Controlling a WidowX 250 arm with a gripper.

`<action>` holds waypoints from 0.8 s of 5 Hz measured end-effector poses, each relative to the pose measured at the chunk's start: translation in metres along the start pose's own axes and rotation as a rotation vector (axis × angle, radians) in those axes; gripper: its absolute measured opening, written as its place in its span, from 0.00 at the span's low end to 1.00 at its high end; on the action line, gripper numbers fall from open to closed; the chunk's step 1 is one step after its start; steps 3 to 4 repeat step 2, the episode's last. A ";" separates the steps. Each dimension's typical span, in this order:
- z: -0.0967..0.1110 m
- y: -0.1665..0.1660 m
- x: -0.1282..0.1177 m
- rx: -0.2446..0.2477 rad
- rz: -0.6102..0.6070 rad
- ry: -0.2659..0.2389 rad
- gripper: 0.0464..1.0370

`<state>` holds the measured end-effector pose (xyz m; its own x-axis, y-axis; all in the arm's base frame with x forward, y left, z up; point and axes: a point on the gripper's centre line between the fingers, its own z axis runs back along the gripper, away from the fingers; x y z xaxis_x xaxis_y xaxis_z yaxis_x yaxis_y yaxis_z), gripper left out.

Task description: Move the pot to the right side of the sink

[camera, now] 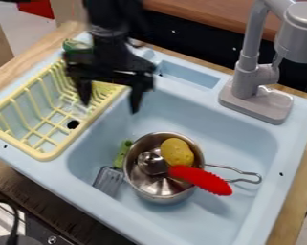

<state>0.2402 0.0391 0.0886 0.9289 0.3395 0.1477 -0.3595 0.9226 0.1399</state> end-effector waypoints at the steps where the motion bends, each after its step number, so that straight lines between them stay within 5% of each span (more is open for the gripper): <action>1: -0.003 -0.012 0.030 0.003 0.061 -0.018 0.96; 2: -0.005 -0.014 0.059 -0.024 0.175 -0.034 0.96; 4: -0.005 -0.014 0.059 -0.024 0.175 -0.034 0.96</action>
